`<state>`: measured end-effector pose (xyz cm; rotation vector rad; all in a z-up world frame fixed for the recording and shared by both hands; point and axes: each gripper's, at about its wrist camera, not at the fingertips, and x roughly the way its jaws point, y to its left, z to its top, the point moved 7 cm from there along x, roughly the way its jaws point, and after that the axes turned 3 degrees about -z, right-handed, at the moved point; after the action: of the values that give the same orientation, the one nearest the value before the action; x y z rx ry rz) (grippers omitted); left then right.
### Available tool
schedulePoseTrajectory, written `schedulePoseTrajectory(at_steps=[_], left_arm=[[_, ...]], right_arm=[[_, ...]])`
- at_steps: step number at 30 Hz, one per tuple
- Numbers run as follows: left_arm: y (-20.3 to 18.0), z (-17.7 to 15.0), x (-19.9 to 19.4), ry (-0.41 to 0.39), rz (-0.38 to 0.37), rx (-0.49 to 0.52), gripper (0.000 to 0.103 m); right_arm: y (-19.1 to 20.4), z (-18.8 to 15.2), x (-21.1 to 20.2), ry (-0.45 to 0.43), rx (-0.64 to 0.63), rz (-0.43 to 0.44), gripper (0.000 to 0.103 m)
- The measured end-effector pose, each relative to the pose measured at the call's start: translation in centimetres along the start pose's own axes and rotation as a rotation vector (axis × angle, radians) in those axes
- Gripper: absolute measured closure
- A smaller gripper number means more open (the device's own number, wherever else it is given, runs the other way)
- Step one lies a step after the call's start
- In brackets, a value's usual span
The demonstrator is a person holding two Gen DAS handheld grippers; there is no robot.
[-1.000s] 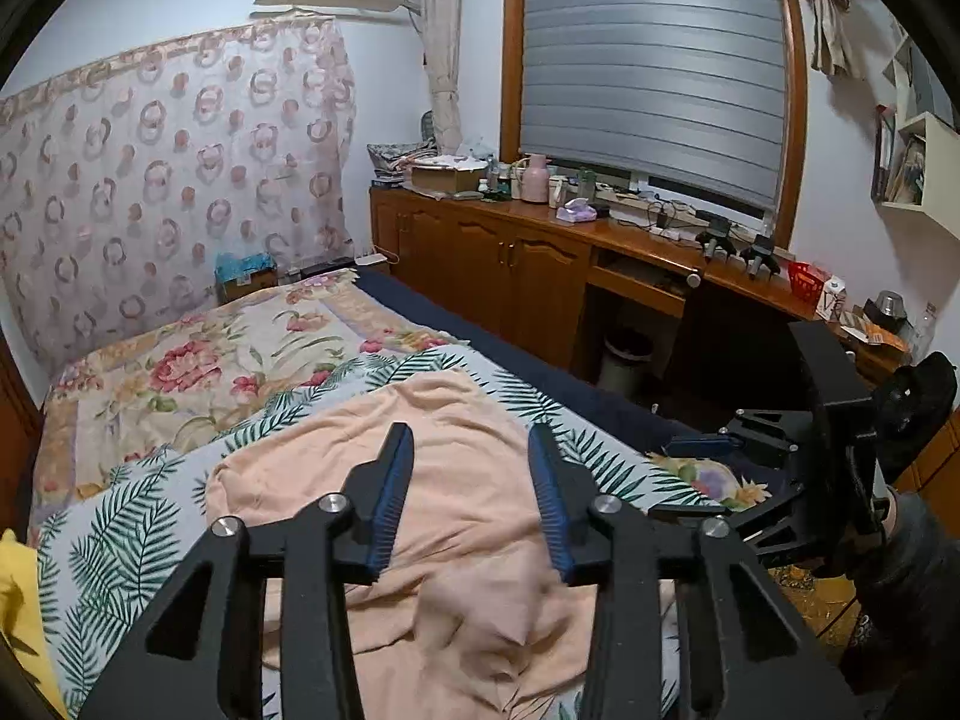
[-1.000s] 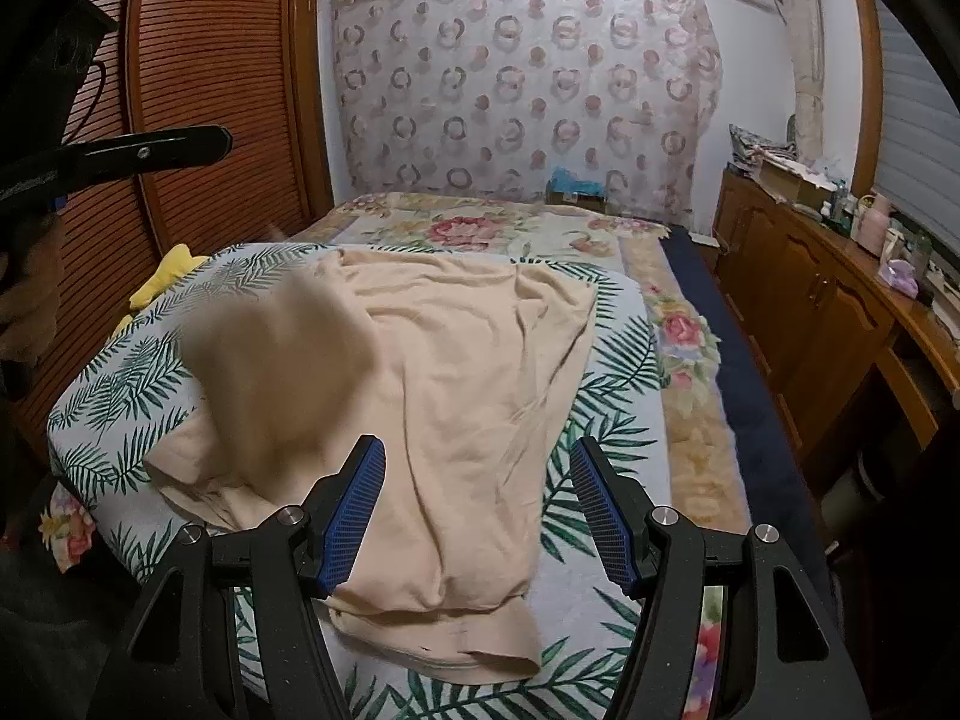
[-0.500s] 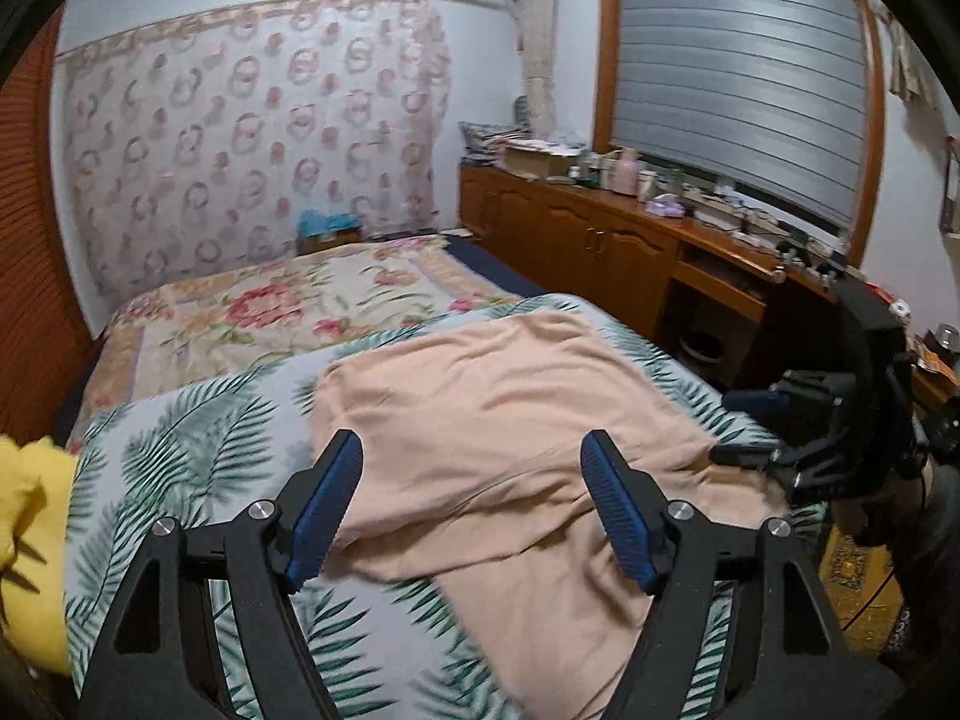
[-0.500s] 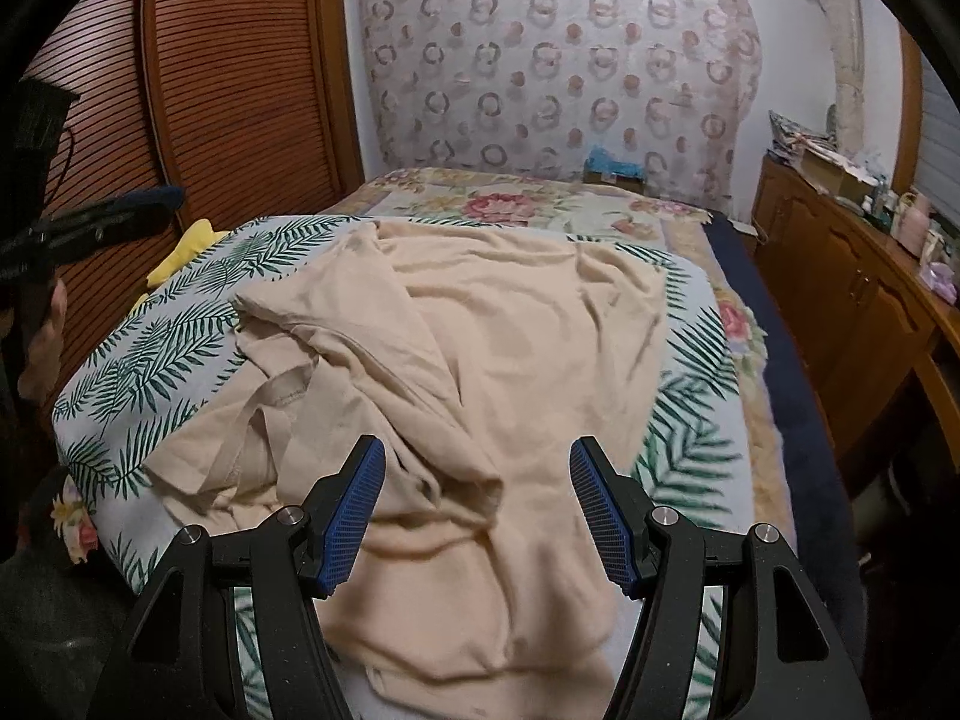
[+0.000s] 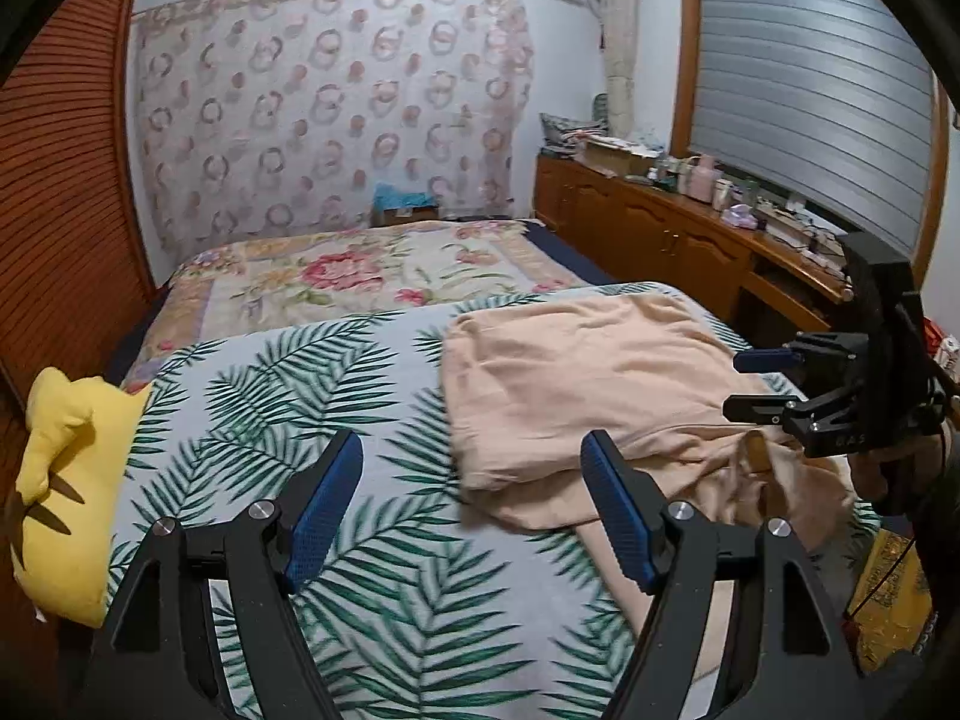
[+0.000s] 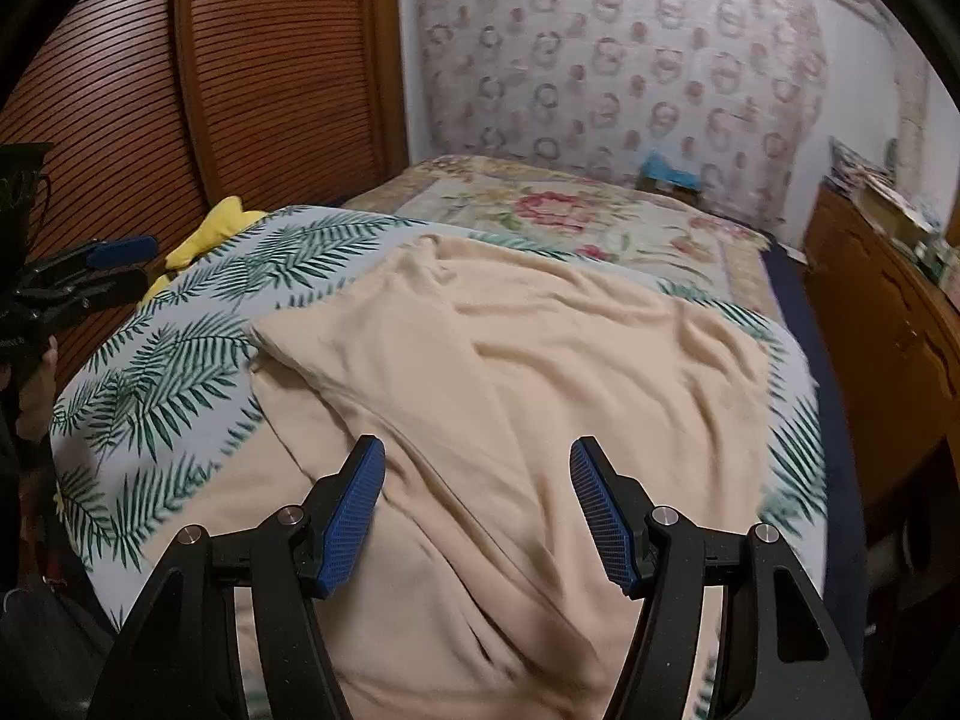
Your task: Fold small clothes
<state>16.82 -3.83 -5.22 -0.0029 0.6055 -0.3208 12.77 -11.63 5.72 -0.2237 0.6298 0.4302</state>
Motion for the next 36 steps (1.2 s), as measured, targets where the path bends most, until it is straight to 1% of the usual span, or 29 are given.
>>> schedulePoseTrajectory(at_steps=[7,15,19,25,30,34,35,36], left_arm=[[3.5,-0.8,1.1,0.018,0.035,-0.057,0.027],[7.6,-2.0,2.1,0.051,0.089,-0.098,0.027],[8.9,-2.2,2.3,0.063,0.105,-0.110,0.027],[9.9,-2.8,2.3,0.073,0.106,-0.132,0.027],[10.2,-3.3,2.6,0.091,0.102,-0.144,0.027],[10.1,-3.2,2.8,0.096,0.094,-0.139,0.027],[10.0,-3.1,2.8,0.095,0.092,-0.133,0.027],[9.9,-3.0,2.9,0.094,0.090,-0.129,0.027]], right_arm=[[2.7,3.2,3.9,0.029,-0.058,0.091,0.037],[5.1,5.4,7.6,0.077,-0.137,0.182,0.037],[6.6,6.1,9.3,0.105,-0.176,0.228,0.037],[8.1,5.7,11.2,0.157,-0.224,0.286,0.037],[9.1,5.3,12.6,0.186,-0.262,0.302,0.037],[10.0,5.2,13.5,0.161,-0.318,0.248,0.037],[10.1,5.2,13.5,0.156,-0.328,0.239,0.038],[10.1,5.2,13.5,0.148,-0.334,0.229,0.045]])
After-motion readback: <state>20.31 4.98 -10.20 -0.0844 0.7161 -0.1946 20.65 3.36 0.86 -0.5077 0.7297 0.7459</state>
